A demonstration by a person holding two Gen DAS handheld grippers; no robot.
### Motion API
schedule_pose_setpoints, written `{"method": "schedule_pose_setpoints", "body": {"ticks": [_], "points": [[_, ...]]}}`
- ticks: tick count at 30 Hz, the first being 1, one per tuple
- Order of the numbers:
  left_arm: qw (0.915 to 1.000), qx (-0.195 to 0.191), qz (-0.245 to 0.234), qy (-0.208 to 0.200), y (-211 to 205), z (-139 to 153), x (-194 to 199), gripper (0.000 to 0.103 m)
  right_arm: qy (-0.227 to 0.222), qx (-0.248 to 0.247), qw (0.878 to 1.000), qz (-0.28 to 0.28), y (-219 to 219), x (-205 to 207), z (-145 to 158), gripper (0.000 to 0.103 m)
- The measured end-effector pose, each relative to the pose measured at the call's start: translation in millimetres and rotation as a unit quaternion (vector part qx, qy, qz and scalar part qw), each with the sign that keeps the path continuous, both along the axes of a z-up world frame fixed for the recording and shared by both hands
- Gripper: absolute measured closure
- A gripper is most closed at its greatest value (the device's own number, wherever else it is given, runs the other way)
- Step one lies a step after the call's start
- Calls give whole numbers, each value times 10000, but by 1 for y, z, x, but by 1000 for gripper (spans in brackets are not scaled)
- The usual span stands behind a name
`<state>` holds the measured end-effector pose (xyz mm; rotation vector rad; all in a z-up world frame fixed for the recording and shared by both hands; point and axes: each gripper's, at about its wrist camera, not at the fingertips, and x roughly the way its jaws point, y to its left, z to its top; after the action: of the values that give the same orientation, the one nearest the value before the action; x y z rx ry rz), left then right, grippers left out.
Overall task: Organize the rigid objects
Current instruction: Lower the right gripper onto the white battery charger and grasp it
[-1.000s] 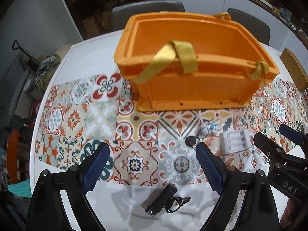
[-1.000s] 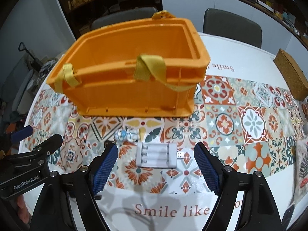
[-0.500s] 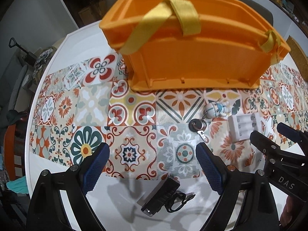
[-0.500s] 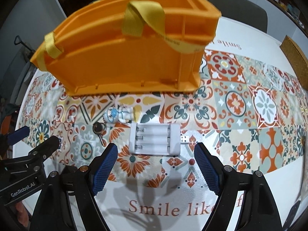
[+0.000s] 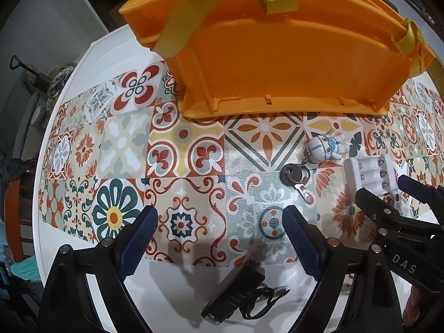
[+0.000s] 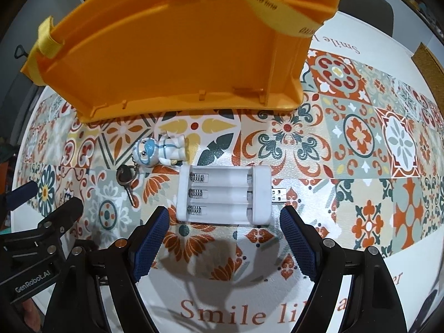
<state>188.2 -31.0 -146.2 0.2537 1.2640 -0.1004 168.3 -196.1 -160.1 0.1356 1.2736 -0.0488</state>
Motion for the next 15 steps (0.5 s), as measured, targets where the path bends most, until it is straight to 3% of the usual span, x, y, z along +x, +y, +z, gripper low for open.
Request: {"method": "schedule_pose_setpoints", "body": {"ticks": [13,15], "points": [[9999,-10,52,115,6,-12,6,11,87,-153,9998,40,1,20,-21,22],[9999,-16,45,116,5,-12,5,11,61,-252,9996,67,2,21,-21,25]]}}
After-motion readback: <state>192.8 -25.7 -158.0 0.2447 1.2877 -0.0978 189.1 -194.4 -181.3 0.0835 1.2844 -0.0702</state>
